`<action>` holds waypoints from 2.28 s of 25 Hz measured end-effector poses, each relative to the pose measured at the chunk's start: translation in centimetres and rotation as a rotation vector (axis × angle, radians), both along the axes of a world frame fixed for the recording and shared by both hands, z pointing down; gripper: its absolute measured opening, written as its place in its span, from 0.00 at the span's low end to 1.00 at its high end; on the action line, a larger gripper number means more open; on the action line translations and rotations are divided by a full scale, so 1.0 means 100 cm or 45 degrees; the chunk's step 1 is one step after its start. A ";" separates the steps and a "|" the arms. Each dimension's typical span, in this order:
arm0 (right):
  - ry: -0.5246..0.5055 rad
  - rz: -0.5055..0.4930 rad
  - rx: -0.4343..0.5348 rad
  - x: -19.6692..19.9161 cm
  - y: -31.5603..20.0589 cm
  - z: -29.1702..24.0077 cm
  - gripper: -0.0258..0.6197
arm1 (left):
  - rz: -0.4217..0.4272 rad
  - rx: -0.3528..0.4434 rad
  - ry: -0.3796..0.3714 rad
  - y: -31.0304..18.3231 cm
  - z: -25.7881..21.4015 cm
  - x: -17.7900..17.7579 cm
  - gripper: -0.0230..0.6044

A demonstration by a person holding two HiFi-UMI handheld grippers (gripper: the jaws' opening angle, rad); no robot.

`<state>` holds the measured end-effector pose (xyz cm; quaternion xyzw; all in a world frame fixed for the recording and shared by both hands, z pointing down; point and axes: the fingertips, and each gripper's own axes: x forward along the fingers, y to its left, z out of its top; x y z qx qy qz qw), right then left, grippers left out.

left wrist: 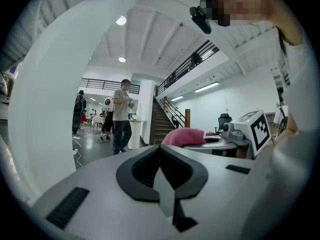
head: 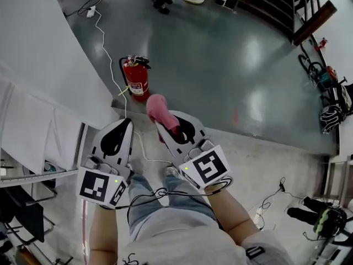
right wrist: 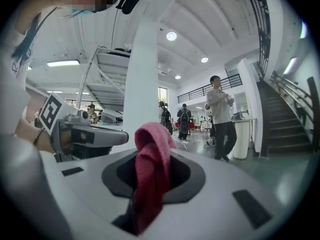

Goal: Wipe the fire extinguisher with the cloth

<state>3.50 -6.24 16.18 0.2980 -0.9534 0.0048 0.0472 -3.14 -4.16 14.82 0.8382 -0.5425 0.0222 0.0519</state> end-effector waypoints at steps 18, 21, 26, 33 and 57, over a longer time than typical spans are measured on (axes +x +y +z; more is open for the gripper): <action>0.184 0.339 0.020 -0.127 -0.089 0.064 0.18 | 0.376 -0.055 0.015 -0.069 0.045 -0.111 0.05; 0.256 0.333 0.055 -0.135 -0.111 0.085 0.18 | 0.383 -0.061 0.039 -0.083 0.063 -0.115 0.05; 0.327 0.291 0.136 -0.144 -0.147 0.133 0.18 | 0.370 -0.024 0.049 -0.102 0.103 -0.111 0.05; 0.309 0.267 0.225 -0.153 -0.186 0.213 0.18 | 0.355 0.024 0.059 -0.119 0.190 -0.101 0.05; 0.646 0.431 0.835 -0.166 -0.267 0.331 0.17 | 0.250 0.089 0.080 -0.146 0.353 -0.115 0.05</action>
